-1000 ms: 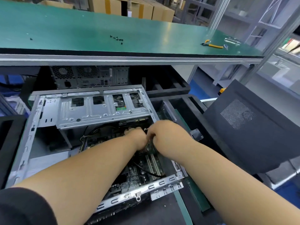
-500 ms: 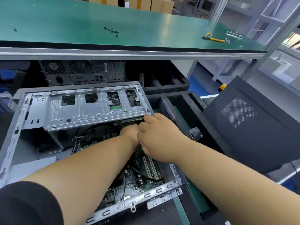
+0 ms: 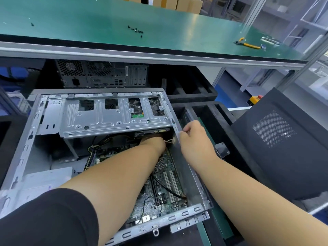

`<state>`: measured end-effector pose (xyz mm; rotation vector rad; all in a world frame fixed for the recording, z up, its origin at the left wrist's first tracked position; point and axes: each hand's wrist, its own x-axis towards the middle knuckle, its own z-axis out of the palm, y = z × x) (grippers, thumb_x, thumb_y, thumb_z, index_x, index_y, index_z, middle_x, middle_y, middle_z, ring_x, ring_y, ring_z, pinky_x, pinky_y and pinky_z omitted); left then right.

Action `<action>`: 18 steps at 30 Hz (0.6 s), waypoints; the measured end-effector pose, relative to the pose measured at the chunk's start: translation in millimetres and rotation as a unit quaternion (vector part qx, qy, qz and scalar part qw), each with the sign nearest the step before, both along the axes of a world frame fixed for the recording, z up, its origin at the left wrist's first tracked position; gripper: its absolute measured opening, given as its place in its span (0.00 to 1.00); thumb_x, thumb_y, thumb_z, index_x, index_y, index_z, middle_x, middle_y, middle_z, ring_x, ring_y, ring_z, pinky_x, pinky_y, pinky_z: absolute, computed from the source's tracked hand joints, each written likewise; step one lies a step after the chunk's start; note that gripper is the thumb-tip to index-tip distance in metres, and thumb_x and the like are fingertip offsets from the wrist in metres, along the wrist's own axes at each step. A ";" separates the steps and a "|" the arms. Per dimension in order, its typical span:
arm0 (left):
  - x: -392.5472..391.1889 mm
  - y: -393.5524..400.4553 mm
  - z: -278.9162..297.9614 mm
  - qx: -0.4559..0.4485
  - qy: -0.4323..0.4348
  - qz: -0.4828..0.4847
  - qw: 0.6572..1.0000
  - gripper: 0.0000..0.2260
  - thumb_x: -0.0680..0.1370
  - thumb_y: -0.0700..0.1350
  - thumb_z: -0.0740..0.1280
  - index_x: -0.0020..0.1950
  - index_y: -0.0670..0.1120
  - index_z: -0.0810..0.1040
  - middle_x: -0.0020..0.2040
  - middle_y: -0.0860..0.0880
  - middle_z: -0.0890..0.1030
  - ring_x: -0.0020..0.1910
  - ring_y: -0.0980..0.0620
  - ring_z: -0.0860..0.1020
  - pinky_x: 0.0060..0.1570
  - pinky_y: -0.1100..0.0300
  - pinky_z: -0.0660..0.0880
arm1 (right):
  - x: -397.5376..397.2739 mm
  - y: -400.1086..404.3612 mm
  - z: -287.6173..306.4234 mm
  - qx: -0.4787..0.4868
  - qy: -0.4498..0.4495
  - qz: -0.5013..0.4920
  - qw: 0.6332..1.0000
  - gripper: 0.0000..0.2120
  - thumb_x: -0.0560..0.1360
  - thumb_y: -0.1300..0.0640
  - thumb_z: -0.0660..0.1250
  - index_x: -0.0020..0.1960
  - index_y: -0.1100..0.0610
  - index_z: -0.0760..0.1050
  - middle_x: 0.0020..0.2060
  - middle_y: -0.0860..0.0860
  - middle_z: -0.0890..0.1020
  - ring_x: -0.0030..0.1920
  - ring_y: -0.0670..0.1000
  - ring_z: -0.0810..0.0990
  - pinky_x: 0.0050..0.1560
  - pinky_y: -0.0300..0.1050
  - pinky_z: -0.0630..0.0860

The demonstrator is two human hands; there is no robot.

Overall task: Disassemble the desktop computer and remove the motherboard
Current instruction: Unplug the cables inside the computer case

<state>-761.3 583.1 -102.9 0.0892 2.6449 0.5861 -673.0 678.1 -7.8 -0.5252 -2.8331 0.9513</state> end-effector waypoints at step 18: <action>5.0 1.6 9.1 -0.014 0.004 0.003 1.000 0.17 0.79 0.51 0.61 0.66 0.46 0.75 0.66 0.44 0.75 0.63 0.43 0.74 0.59 0.56 0.70 | -7.9 -4.6 -3.9 0.036 -0.094 0.005 0.995 0.06 0.80 0.56 0.52 0.51 0.56 0.66 0.47 0.55 0.75 0.41 0.54 0.73 0.32 0.44 0.63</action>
